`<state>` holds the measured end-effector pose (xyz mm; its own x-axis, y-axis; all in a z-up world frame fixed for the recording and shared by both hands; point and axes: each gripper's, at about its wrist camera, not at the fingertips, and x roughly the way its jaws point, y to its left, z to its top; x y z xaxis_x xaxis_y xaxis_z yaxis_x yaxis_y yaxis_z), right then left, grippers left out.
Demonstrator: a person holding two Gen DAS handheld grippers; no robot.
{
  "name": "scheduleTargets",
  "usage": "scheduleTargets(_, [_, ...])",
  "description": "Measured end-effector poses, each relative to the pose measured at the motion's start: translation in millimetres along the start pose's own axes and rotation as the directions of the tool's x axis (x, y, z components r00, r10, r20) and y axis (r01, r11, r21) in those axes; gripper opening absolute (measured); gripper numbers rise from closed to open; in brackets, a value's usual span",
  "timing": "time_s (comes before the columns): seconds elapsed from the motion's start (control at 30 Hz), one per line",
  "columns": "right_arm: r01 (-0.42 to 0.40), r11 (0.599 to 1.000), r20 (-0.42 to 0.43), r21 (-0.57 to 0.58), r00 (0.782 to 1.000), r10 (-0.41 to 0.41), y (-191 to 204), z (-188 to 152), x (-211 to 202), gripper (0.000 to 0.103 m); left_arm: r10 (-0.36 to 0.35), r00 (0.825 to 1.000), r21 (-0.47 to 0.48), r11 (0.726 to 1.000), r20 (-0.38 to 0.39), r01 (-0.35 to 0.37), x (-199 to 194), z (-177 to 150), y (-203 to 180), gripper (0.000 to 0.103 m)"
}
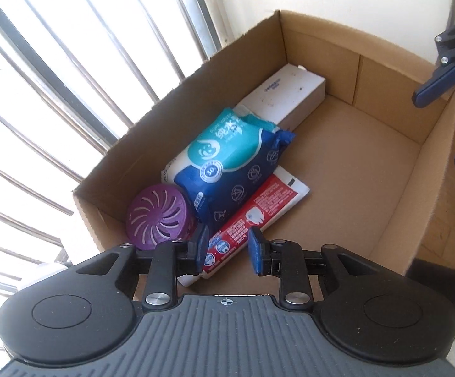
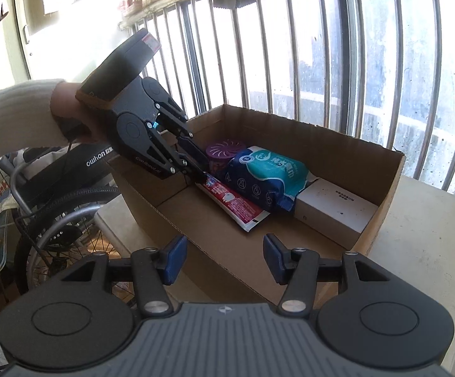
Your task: Organize objects
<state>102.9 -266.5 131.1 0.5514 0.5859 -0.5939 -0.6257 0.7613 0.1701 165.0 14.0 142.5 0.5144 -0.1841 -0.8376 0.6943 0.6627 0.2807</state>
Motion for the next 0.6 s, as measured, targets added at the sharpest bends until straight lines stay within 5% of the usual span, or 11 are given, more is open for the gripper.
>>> scheduleTargets(0.1, [0.004,0.998,0.044,0.056,0.999,-0.006,-2.1,5.5,-13.2,0.060,0.066,0.991,-0.091,0.994,0.113,-0.056,-24.0,11.5,-3.4,0.050])
scheduleTargets(0.2, [0.035,0.997,0.075,0.064,0.996,-0.040,1.0,11.1,-21.1,0.064,0.152,0.965,-0.219,0.970,0.213,-0.105,-42.5,11.7,-9.4,0.067])
scheduleTargets(0.43, [0.120,0.988,0.156,0.094,0.979,-0.133,13.7,11.3,-29.7,0.071,0.251,0.929,-0.460,0.882,0.273,-0.103,-71.0,-3.2,-25.4,0.078])
scheduleTargets(0.5, [0.125,0.986,0.172,0.106,0.975,-0.142,17.2,7.4,-28.8,0.071,0.303,0.910,-0.479,0.867,0.284,-0.140,-74.9,-5.5,-34.3,0.088])
scheduleTargets(0.57, [0.104,0.984,0.191,0.142,0.973,-0.131,18.0,4.5,-27.9,0.071,0.403,0.867,-0.513,0.832,0.295,-0.212,-80.0,-9.1,-47.0,0.103])
scheduleTargets(0.6, [0.097,0.983,0.196,0.155,0.972,-0.127,18.6,3.2,-27.1,0.071,0.438,0.845,-0.525,0.818,0.306,-0.234,-82.3,-10.9,-52.0,0.103])
